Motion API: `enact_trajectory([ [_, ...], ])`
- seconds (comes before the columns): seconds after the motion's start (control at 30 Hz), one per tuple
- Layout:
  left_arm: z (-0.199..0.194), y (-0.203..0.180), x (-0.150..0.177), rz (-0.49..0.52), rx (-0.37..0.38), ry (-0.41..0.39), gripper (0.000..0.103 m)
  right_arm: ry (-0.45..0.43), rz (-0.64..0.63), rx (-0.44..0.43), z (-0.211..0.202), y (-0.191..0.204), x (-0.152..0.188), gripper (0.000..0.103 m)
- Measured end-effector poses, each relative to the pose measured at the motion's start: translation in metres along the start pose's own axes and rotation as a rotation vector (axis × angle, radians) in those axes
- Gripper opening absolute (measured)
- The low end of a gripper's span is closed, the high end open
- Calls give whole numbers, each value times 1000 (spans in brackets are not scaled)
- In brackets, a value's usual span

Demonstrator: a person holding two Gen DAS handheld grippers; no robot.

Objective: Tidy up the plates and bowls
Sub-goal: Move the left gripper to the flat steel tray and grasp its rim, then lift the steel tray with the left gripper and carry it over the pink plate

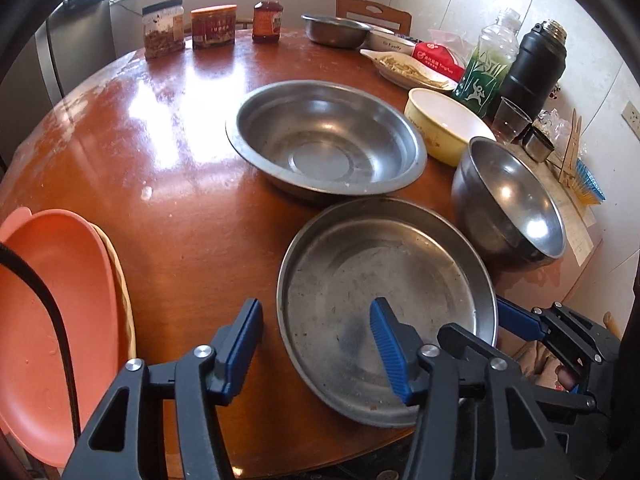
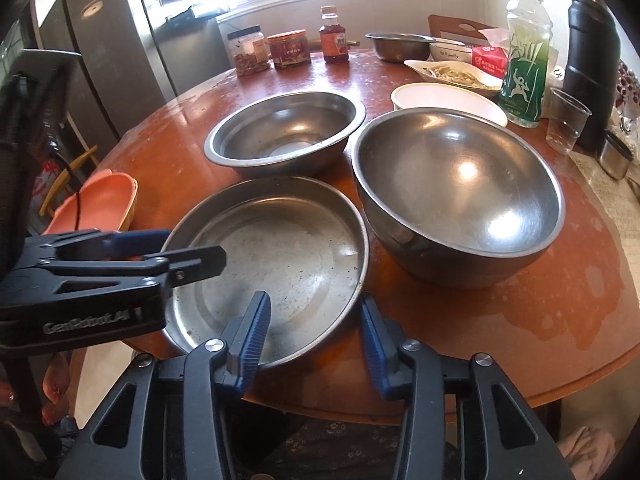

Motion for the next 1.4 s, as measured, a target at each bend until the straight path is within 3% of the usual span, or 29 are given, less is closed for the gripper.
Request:
enact_trajectory([
  [0.07, 0, -3, 0, 6, 10, 2, 45, 0, -2, -4, 0, 0, 0, 44],
  [0.9, -46, -14, 21, 47, -62, -72, 45, -62, -37, -41, -25, 12, 0, 44],
  [1.4, -84, 18, 21, -39, -105, -165, 45, -129, -131, -91, -40, 52, -17, 44],
])
Point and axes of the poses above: each gripper's, at about its wrist camera, not at the fingertips, and z roughly the way its jaws point, y to its left, x to its underside, the point moved 3 cm from there along z, roughly the way its jaws point, and after that the axes turned 3 degrees about -y, right-handed, at the moved point
